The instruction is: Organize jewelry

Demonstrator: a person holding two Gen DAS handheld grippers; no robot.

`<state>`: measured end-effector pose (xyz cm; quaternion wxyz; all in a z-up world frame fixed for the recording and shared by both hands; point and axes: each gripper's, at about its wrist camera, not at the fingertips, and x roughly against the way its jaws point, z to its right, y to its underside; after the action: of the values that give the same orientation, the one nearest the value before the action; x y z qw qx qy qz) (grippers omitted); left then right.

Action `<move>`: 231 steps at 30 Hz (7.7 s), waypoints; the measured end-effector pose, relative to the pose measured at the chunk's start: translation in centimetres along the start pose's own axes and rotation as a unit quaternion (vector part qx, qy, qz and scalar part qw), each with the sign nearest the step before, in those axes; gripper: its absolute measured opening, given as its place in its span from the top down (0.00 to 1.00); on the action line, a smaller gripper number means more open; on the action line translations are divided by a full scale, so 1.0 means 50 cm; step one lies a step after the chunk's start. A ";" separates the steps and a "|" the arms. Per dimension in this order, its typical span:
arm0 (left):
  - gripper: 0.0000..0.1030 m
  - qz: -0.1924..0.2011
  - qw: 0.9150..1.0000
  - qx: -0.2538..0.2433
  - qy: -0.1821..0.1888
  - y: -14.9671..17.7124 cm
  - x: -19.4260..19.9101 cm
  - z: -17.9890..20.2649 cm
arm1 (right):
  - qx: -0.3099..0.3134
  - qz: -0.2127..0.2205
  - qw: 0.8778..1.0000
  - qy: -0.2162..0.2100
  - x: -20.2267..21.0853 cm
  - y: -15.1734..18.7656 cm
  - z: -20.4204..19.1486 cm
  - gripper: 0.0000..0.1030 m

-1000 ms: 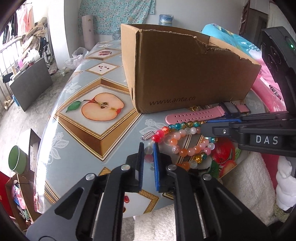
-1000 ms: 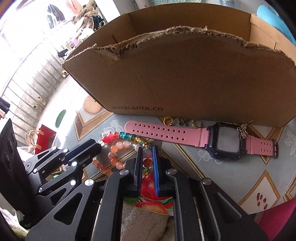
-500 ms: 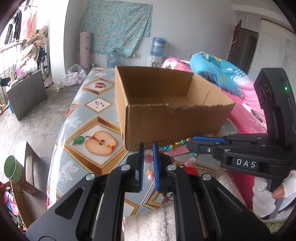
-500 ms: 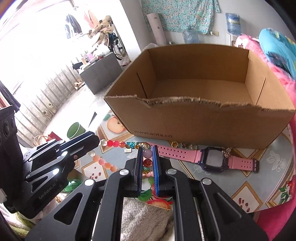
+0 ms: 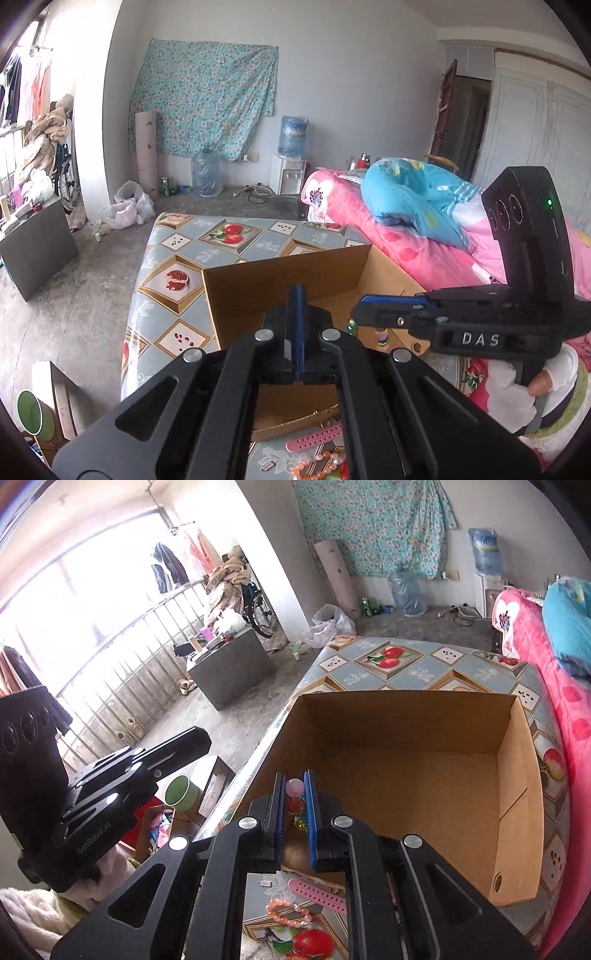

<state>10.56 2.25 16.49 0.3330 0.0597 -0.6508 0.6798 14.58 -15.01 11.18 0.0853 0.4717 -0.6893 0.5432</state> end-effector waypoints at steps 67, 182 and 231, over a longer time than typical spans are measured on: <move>0.43 -0.155 0.984 0.002 -0.091 -0.098 -0.317 -0.091 | -0.165 -0.195 0.967 -0.019 -0.278 -0.144 0.244 0.89; 0.87 -0.129 0.987 -0.077 0.051 0.349 -0.214 0.149 | -0.074 -0.040 0.994 0.073 -0.014 0.275 0.236 0.94; 0.87 -0.125 0.987 -0.085 0.050 0.352 -0.219 0.153 | -0.042 -0.057 0.995 0.075 -0.073 0.281 0.220 0.94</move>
<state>7.00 -7.69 -2.89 0.4509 0.0779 -0.6765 0.5771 10.47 -22.57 -4.85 0.1873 0.4639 -0.6753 0.5419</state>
